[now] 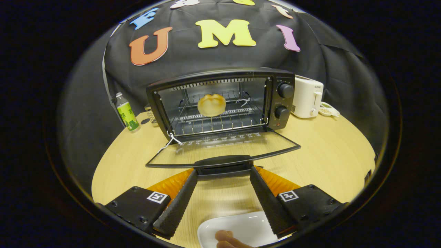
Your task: Open the toaster oven, put the food inside, and close the toaster oven door.
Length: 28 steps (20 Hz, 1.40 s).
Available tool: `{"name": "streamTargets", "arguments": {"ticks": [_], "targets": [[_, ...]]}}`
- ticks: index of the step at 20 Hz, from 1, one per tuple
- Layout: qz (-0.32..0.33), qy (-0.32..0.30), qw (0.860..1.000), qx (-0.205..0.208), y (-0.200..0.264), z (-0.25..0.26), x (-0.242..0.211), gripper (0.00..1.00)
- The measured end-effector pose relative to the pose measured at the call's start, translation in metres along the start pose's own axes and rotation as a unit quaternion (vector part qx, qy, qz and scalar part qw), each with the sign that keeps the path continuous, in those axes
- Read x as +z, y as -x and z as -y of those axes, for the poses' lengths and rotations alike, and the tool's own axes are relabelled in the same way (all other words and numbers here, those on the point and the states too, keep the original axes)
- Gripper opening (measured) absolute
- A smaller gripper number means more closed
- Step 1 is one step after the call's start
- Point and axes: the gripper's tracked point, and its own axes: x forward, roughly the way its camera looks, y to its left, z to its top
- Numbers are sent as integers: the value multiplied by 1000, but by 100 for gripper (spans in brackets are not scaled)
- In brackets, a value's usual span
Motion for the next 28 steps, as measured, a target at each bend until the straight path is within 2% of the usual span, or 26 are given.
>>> {"name": "streamTargets", "arguments": {"ticks": [6, 15, 18, 22, 25, 28], "targets": [[36, -9, 999, 8, 8, -3, 20, 100], [142, 2, 990, 24, 21, -11, 64, 100], [157, 8, 987, 31, 19, -14, 77, 100], [179, -22, 982, 61, 25, -13, 105, 100], [184, -15, 981, 50, 18, -6, 133, 100], [177, -17, 983, 49, 27, -2, 130, 100]]}}
